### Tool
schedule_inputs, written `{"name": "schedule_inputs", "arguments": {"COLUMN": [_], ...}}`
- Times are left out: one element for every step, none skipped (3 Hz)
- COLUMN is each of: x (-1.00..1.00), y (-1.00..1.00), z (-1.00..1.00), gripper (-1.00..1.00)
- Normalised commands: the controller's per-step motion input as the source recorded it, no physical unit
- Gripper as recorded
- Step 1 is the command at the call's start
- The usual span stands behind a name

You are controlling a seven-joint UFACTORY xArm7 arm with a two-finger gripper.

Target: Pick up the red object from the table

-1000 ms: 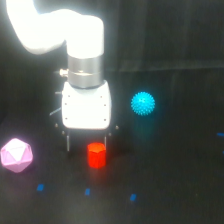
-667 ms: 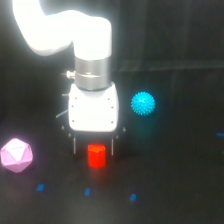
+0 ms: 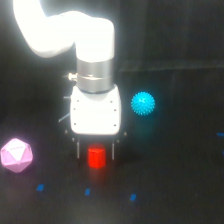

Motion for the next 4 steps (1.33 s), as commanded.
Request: {"name": "schedule_inputs", "arguments": {"x": [0.26, 0.6, 0.53, 1.0], "y": [0.07, 0.11, 0.48, -0.55], "z": [-0.35, 0.05, 0.45, 1.0], "gripper": [-0.93, -1.0, -1.0, -0.73]}}
